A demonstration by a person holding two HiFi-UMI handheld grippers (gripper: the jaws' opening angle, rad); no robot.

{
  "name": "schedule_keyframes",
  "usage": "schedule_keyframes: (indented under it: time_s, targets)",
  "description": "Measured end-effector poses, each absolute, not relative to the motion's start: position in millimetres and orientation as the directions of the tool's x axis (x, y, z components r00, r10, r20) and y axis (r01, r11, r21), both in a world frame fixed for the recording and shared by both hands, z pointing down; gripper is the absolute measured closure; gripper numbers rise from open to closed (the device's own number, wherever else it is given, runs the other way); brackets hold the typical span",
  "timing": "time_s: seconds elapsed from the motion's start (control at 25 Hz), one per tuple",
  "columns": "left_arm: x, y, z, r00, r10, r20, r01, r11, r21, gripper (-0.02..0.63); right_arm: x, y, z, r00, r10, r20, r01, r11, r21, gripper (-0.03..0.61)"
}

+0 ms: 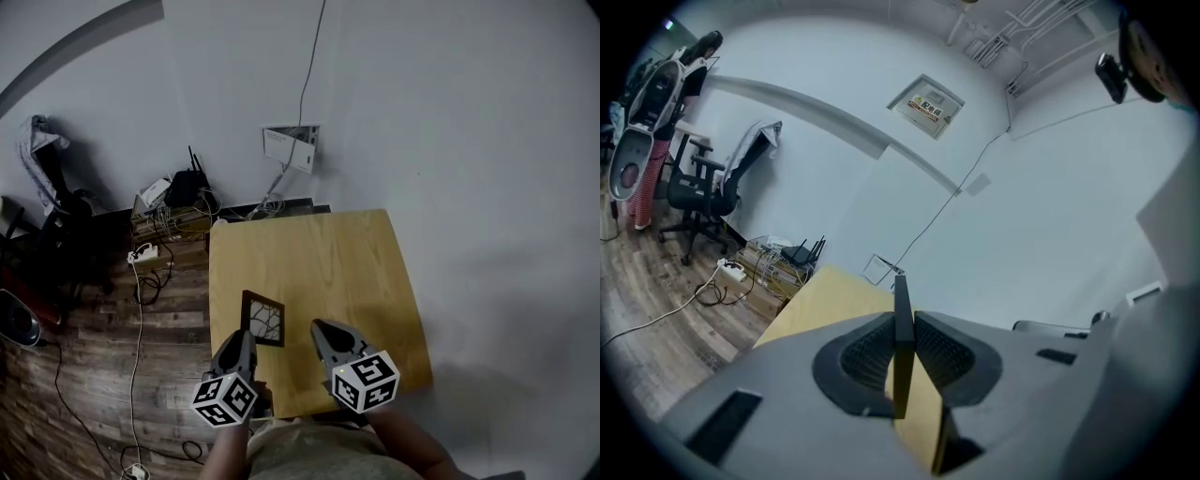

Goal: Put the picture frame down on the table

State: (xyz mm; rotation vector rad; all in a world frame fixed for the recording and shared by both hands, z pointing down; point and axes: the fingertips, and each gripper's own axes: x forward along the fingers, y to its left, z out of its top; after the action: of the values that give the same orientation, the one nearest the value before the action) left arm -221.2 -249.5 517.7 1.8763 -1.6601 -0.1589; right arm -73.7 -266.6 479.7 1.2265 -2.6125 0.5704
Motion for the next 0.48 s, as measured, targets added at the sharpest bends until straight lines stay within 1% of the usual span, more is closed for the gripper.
schedule_keyframes:
  time_s: [0.48]
  targets:
    - [-234, -285, 551, 0.228, -0.904, 0.362, -0.850, -0.003, 0.527, 0.552, -81, -292, 500, -0.595, -0.707, 0.382, -0.803, 0.530, -0.270, 0.578]
